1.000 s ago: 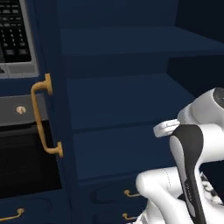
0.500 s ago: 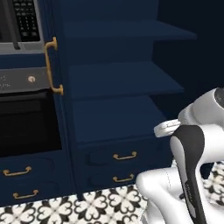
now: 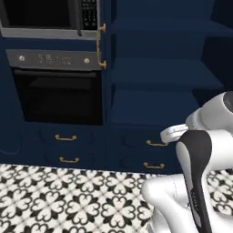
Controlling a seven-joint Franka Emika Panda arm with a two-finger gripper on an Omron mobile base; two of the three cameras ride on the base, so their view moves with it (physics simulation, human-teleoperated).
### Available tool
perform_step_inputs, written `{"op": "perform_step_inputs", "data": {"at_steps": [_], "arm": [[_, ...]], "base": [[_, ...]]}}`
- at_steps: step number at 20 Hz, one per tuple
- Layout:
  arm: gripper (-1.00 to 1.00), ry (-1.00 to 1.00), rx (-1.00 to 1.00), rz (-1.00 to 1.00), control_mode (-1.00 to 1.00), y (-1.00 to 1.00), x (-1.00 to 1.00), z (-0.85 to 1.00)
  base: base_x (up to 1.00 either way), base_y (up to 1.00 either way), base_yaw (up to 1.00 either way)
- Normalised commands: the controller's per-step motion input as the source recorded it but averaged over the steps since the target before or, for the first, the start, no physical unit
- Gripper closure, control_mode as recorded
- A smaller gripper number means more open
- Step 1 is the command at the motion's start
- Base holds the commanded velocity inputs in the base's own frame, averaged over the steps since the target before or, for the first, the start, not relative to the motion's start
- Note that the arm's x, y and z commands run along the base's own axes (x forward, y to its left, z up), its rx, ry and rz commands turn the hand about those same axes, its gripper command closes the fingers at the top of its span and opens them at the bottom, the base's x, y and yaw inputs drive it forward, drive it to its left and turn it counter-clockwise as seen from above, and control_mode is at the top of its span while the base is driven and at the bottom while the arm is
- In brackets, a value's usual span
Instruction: Pick up the bowls on the counter and stack them on top of one another in the open cabinet. Place the smaller bowl on top of the larger bowl.
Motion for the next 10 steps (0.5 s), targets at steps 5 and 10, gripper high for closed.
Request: {"op": "perform_step_inputs", "data": {"at_steps": [5,10], "arm": [[-1.0,0.0,0.0,0.0,1.0,0.0,0.0,0.0],[-1.0,0.0,0.0,0.0,1.0,0.0,0.0,0.0]], "base": [[0.0,0.0,0.99],[0.0,0.0,1.0]]}}
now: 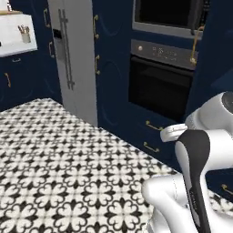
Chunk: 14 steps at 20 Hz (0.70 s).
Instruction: Pick up the bowls on the counter and stack them on top of one another in the open cabinet. Place the smaller bowl on top of the larger bowl.
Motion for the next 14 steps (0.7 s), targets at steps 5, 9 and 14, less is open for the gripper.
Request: {"op": "perform_step_inputs", "data": {"at_steps": [5,9,14], "arm": [[-1.0,0.0,0.0,0.0,1.0,0.0,0.0,0.0],[-1.0,0.0,0.0,0.0,1.0,0.0,0.0,0.0],[-1.0,0.0,0.0,0.0,1.0,0.0,0.0,0.0]], "base": [[0.0,0.0,1.0],[0.0,0.0,1.0],[0.0,0.0,1.0]]}}
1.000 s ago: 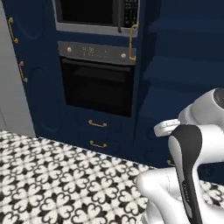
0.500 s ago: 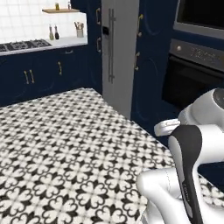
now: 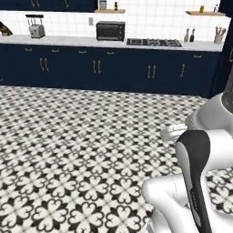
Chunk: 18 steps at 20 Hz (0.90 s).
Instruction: Pick up the bowls on the counter and stack them on top of one another in the open cabinet. Place the smaller bowl on top of the larger bowl.
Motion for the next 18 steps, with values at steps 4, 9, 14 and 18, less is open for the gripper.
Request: {"op": "perform_step_inputs", "data": {"at_steps": [4,9,14,18], "arm": [[-1.0,0.0,0.0,0.0,1.0,0.0,0.0,0.0],[-1.0,0.0,0.0,0.0,1.0,0.0,0.0,0.0],[-1.0,0.0,0.0,0.0,1.0,0.0,0.0,0.0],[-1.0,0.0,0.0,0.0,1.0,0.0,0.0,0.0]], "base": [[0.0,0.0,1.0],[0.0,0.0,1.0],[0.0,0.35,0.96],[0.0,0.45,0.83]]}}
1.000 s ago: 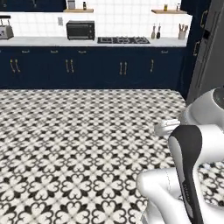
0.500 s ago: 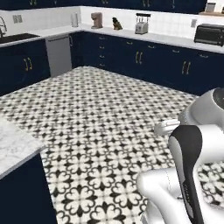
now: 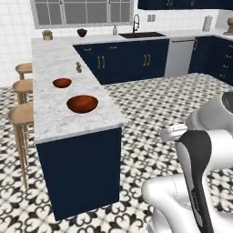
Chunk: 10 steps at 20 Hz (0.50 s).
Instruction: Pick up the bowls on the counter and stack them on top of one another in the open cabinet. Place the smaller bowl on top of the larger bowl.
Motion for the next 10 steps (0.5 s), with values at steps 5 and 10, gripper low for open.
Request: {"op": "perform_step_inputs", "data": {"at_steps": [5,10], "arm": [[-1.0,0.0,0.0,0.0,1.0,0.0,0.0,0.0],[-1.0,0.0,0.0,0.0,1.0,0.0,0.0,0.0]], "base": [[0.1,0.22,0.42],[0.04,1.0,0.0]]}}
